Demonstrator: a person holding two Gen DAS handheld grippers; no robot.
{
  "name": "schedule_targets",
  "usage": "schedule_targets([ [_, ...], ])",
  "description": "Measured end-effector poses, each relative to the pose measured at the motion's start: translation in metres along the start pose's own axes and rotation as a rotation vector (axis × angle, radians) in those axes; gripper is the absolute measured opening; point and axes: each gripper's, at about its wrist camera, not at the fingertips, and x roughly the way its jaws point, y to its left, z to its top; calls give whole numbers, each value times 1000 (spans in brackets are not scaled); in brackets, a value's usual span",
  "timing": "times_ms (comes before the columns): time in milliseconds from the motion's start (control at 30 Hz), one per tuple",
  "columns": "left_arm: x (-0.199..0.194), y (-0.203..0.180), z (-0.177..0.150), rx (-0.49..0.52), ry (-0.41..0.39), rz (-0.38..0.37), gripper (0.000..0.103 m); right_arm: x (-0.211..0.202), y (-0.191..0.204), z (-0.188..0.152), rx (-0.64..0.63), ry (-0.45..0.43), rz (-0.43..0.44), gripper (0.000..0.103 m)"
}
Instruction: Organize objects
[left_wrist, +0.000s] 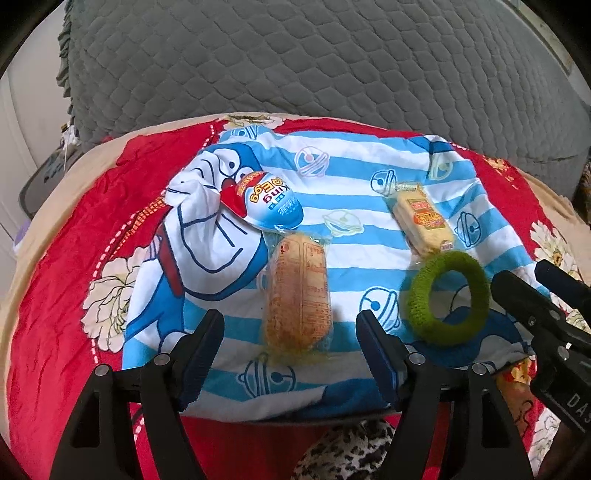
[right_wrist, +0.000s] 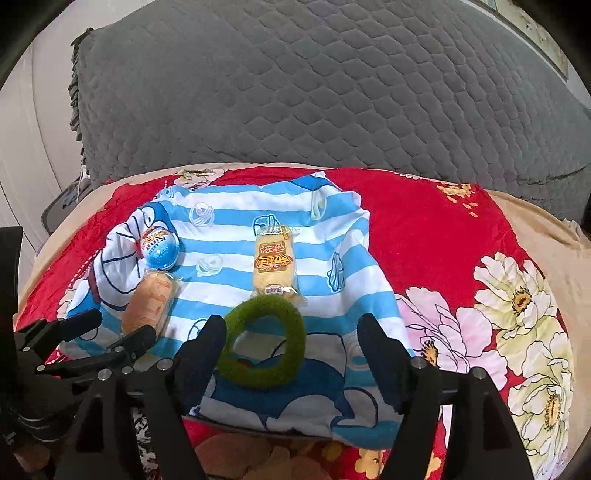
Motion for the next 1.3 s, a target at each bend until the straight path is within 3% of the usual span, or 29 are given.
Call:
schedule_targets([
  [200,-14,0,-1,4,-2,10,76,-13,2,1,8,-1,-1,74],
  [300,-24,3,-2,-12,-9,13,84,-20,3,1,8,0,-1,75],
  [533,-44,3,-2,-16,-3,-7,85,-38,6,-1,14,-1,10,80],
  [1033,-95,1,-10,-7,-45,-21,85,-95,12,-10,14,-30,26,81],
  [1300,-127,-4,-17,3,-73,-26,85,-140,11,-12,19,-86,30,82],
])
